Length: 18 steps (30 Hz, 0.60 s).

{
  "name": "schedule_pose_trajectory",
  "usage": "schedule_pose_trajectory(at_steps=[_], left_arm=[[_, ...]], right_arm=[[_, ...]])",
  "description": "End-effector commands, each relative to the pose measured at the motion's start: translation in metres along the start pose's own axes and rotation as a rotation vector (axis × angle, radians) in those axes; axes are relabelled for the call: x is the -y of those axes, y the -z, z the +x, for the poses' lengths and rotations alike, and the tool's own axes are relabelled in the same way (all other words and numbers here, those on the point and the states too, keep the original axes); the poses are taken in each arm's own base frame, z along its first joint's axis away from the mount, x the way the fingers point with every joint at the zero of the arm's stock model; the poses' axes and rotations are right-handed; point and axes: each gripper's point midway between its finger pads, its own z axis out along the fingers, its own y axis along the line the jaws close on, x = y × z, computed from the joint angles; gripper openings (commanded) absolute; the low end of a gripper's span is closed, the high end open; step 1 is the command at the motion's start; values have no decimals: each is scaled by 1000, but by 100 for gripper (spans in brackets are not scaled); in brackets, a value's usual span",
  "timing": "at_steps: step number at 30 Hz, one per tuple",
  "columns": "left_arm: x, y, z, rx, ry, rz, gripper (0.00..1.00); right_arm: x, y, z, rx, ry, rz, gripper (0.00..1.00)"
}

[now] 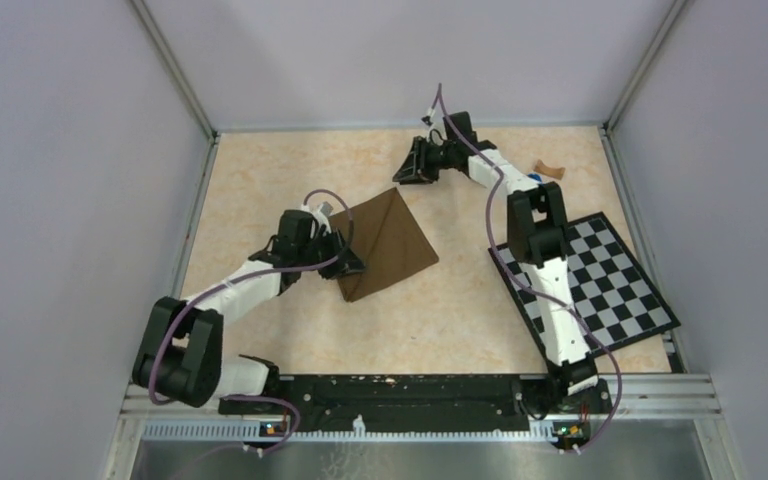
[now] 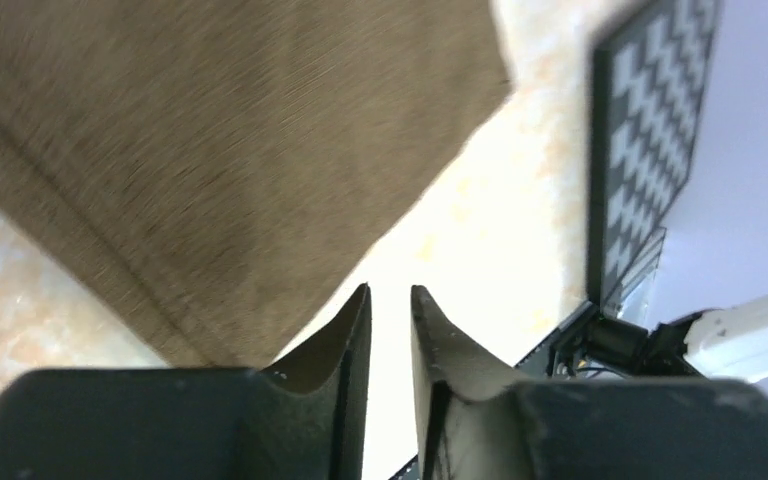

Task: Fold the napkin into a case and place the utensils inside
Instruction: Smooth out the top corner of the smaller-rectangle-folded napkin at the center of the board, then pick up the upper triangle-folded napkin from the center of the board.

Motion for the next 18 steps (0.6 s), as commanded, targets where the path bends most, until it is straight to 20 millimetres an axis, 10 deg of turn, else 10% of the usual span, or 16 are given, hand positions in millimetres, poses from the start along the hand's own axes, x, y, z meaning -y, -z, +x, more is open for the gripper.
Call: schedule_pose_trajectory(at_steps=[1, 9, 18], left_arm=[[63, 33, -35, 87, -115, 141, 32], [72, 87, -86, 282, -143, 83, 74], [45, 93, -88, 244, -17, 95, 78]], right_arm=[[-74, 57, 5, 39, 87, 67, 34], [-84, 46, 167, -127, 145, 164, 34], [-9, 51, 238, -205, 209, 398, 31]])
